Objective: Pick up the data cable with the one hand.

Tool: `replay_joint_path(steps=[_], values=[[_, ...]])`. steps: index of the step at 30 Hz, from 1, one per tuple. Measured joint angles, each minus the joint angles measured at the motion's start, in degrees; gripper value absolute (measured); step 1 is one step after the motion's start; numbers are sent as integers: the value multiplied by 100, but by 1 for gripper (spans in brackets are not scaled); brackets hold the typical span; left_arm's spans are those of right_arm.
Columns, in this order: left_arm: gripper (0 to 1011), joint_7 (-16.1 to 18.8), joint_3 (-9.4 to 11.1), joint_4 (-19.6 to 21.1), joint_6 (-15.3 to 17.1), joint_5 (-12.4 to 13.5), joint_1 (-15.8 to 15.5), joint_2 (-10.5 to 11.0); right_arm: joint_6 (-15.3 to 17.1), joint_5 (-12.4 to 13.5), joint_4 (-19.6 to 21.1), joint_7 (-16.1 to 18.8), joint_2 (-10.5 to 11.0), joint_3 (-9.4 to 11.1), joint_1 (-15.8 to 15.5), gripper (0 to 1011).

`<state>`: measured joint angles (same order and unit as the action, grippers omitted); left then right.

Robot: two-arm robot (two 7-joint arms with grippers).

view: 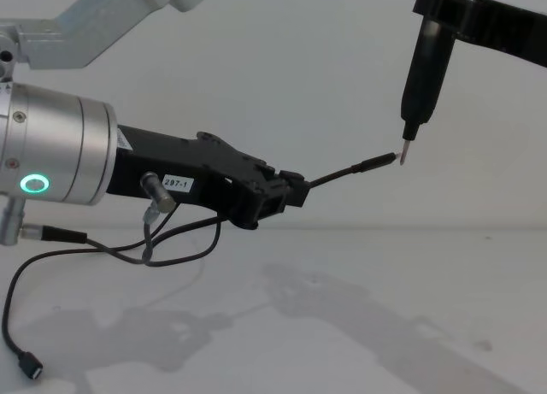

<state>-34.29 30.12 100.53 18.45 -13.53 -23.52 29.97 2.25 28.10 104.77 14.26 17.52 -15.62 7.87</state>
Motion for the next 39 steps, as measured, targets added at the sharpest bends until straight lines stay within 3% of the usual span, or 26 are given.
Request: replay_joint_path(steps=[39], values=[[35,0,0,0,0,0,0,0,-39,10,-101,83,18,-18,109,268]])
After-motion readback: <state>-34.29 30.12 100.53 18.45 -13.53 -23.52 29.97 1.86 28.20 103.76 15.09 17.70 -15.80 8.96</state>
